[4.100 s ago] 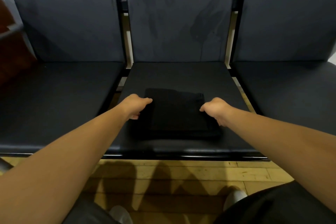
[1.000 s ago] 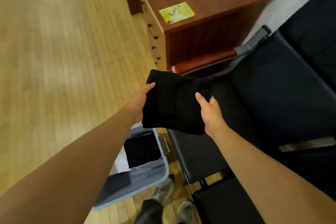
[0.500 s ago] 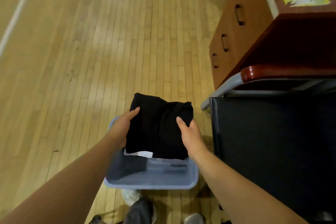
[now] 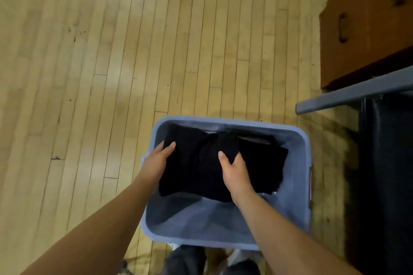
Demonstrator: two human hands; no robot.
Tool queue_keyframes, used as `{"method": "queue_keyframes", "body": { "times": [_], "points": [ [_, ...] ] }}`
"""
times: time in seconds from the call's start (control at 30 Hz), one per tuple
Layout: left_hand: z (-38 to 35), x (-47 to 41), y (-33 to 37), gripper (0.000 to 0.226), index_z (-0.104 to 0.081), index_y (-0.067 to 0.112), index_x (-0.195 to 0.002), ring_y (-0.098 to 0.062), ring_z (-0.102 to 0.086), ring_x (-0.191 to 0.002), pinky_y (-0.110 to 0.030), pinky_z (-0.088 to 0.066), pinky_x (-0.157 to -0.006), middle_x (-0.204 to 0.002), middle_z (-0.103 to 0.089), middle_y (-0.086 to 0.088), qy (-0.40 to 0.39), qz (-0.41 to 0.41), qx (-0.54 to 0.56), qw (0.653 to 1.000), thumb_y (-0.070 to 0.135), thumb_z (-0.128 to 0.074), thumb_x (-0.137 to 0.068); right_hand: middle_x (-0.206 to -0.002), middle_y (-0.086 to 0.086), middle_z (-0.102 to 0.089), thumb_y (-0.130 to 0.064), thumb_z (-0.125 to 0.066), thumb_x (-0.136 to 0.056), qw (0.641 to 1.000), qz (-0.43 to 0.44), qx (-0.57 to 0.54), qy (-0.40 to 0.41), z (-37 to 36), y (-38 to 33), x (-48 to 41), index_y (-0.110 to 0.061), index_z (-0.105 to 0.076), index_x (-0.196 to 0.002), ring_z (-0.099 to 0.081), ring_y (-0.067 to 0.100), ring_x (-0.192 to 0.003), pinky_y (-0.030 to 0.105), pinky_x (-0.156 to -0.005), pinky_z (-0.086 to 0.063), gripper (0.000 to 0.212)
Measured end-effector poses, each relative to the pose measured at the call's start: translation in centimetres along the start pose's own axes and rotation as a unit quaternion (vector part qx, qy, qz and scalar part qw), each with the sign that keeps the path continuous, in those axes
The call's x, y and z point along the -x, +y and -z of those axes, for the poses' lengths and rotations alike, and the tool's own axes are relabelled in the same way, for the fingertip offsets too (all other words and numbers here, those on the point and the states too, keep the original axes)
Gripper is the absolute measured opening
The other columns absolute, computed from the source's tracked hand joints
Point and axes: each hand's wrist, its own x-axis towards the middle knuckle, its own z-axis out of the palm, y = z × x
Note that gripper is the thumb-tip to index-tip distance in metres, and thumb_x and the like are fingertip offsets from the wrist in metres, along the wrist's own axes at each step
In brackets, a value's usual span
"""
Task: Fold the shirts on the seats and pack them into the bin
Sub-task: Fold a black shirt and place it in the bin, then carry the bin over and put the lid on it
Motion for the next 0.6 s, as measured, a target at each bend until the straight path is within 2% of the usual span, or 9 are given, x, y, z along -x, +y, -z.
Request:
{"method": "queue_keyframes", "body": {
  "times": [0.07, 0.2, 0.3, 0.43, 0.5, 0.53, 0.57, 0.6],
  "points": [
    [0.3, -2.3, -1.6, 0.055, -0.057, 0.034, -0.139, -0.023, -0.060, -0.123, -0.049, -0.046, -0.109, -0.133, -0.064, 0.006, 0.026, -0.002, -0.009, 1.000, 0.056, -0.065, -0.089, -0.118, -0.007, -0.061, -0.031, -0.055, -0.102, 1.000, -0.011, 0.021, 0.006, -1.2, 1.9, -2.1, -0.018, -0.053, -0.137, -0.058, 0.015, -0.114, 0.031, -0.099, -0.047, 0.037],
    [-0.1, -6.0, -4.1, 0.059, -0.039, 0.023, -0.154, -0.022, -0.050, -0.130, -0.038, -0.039, -0.112, -0.142, -0.051, 0.004, 0.087, -0.019, -0.034, 0.995, 0.042, -0.056, -0.101, -0.132, 0.000, -0.061, -0.031, -0.057, -0.102, 0.998, -0.016, 0.060, 0.002, -3.1, 4.9, -6.2, -0.016, -0.051, -0.141, -0.057, 0.023, -0.126, 0.035, -0.105, -0.047, 0.043],
    [-0.5, -8.2, -6.1, 0.058, -0.035, 0.021, -0.156, -0.023, -0.042, -0.142, -0.036, -0.033, -0.113, -0.156, -0.043, 0.002, 0.110, -0.039, -0.098, 0.988, 0.042, -0.050, -0.104, -0.149, 0.006, -0.050, -0.036, -0.057, -0.102, 0.995, -0.045, 0.088, 0.010, -4.3, 7.0, -7.8, -0.013, -0.036, -0.154, -0.049, 0.026, -0.136, 0.035, -0.111, -0.042, 0.061],
    [-1.0, -10.7, -7.9, 0.056, -0.038, 0.018, -0.155, -0.026, -0.040, -0.143, -0.038, -0.032, -0.115, -0.156, -0.044, -0.003, 0.145, -0.071, -0.137, 0.977, 0.044, -0.044, -0.106, -0.157, 0.010, -0.039, -0.030, -0.052, -0.105, 0.995, -0.044, 0.084, 0.018, -5.7, 7.9, -9.1, -0.010, -0.023, -0.158, -0.041, 0.027, -0.143, 0.030, -0.111, -0.036, 0.064],
    [-1.1, -11.5, -8.4, 0.057, -0.033, 0.014, -0.157, -0.030, -0.039, -0.144, -0.038, -0.032, -0.114, -0.157, -0.042, -0.008, 0.160, -0.071, -0.166, 0.971, 0.042, -0.040, -0.107, -0.153, 0.012, -0.043, -0.023, -0.049, -0.106, 0.993, -0.047, 0.101, 0.026, -5.9, 8.0, -9.7, -0.009, -0.026, -0.157, -0.052, 0.026, -0.131, 0.027, -0.100, -0.043, 0.057],
    [-1.2, -11.7, -8.5, 0.056, -0.033, 0.013, -0.157, -0.032, -0.040, -0.143, -0.039, -0.033, -0.113, -0.156, -0.043, -0.011, 0.164, -0.074, -0.180, 0.967, 0.040, -0.040, -0.108, -0.147, 0.013, -0.050, -0.019, -0.048, -0.106, 0.992, -0.039, 0.116, 0.033, -6.0, 8.0, -9.9, -0.009, -0.032, -0.153, -0.062, 0.020, -0.111, 0.020, -0.087, -0.046, 0.051],
    [-1.2, -11.9, -8.7, 0.055, -0.034, 0.012, -0.156, -0.033, -0.041, -0.142, -0.040, -0.034, -0.112, -0.155, -0.045, -0.012, 0.166, -0.075, -0.186, 0.965, 0.039, -0.040, -0.108, -0.138, 0.013, -0.055, -0.015, -0.047, -0.105, 0.990, -0.025, 0.132, 0.041, -6.0, 8.1, -9.9, -0.009, -0.039, -0.148, -0.061, 0.012, -0.089, 0.016, -0.074, -0.045, 0.044],
    [-1.2, -11.7, -8.8, 0.054, -0.035, 0.011, -0.155, -0.032, -0.042, -0.141, -0.040, -0.035, -0.113, -0.154, -0.046, -0.012, 0.166, -0.074, -0.188, 0.965, 0.037, -0.041, -0.108, -0.128, 0.011, -0.059, -0.011, -0.046, -0.104, 0.986, -0.005, 0.157, 0.050, -5.8, 8.0, -9.6, -0.009, -0.045, -0.143, -0.053, 0.007, -0.075, 0.015, -0.065, -0.042, 0.039]
  ]
}}
